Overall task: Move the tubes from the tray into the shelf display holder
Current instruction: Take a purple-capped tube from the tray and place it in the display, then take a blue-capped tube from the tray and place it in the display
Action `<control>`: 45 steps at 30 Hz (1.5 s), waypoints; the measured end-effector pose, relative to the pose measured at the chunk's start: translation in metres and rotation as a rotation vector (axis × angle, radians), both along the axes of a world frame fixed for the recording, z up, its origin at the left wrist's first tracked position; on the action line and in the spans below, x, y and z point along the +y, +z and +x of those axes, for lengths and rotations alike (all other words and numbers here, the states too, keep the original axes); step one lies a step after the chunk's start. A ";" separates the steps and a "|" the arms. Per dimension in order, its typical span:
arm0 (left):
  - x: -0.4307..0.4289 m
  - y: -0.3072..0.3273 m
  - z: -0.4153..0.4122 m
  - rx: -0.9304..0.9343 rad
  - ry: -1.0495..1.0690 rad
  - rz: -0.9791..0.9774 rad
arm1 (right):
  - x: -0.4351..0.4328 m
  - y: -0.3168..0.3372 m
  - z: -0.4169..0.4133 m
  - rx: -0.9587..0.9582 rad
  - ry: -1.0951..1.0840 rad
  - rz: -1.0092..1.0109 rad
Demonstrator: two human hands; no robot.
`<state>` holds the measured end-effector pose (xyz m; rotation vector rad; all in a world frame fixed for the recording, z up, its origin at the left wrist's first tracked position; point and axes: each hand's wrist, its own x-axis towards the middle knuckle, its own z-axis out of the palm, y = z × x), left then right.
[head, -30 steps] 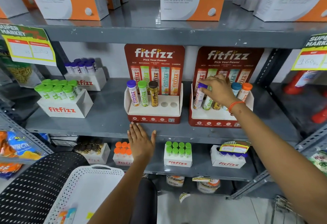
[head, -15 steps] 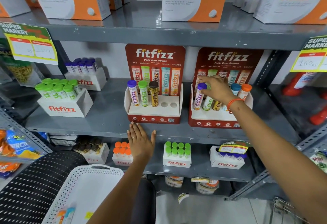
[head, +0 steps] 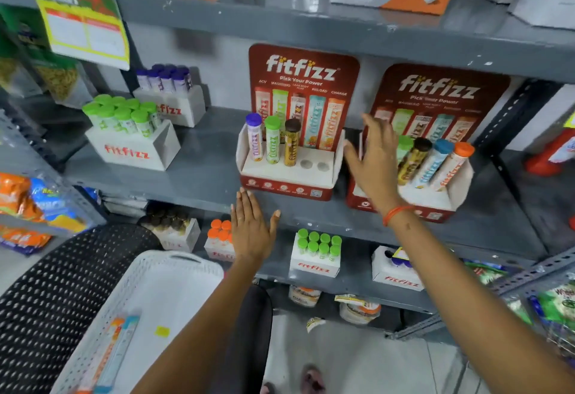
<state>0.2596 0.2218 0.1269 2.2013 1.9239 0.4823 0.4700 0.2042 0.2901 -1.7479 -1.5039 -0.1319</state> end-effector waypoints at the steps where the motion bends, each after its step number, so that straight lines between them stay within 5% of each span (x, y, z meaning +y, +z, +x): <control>1: -0.009 0.001 -0.010 -0.028 0.024 0.052 | -0.004 -0.013 -0.026 0.062 0.076 0.057; 5: -0.060 -0.017 -0.073 -0.106 0.168 0.156 | -0.018 -0.080 -0.133 0.194 0.339 0.062; 9: -0.129 -0.059 -0.148 -0.105 0.404 -0.014 | -0.042 -0.156 -0.227 0.240 0.561 -0.179; 15: -0.221 -0.122 -0.235 -0.065 0.707 -0.267 | -0.083 -0.248 -0.327 0.054 0.860 -0.532; 20: -0.241 -0.154 -0.271 -0.067 0.840 -0.357 | -0.092 -0.296 -0.397 -0.312 1.150 -0.735; 26: -0.249 -0.180 -0.273 -0.081 0.851 -0.369 | -0.085 -0.331 -0.448 -0.749 1.482 -0.628; 34: -0.248 -0.176 -0.274 -0.082 0.845 -0.456 | -0.087 -0.334 -0.440 -0.942 1.396 -0.506; 37: -0.246 -0.172 -0.276 0.008 0.815 -0.528 | -0.086 -0.324 -0.419 -0.811 1.400 -0.475; 42: -0.225 -0.149 -0.268 0.095 0.787 -0.514 | -0.066 -0.272 -0.369 -0.022 1.164 -0.595; 45: -0.196 -0.127 -0.252 0.066 0.731 -0.405 | -0.047 -0.231 -0.327 0.282 1.042 -0.650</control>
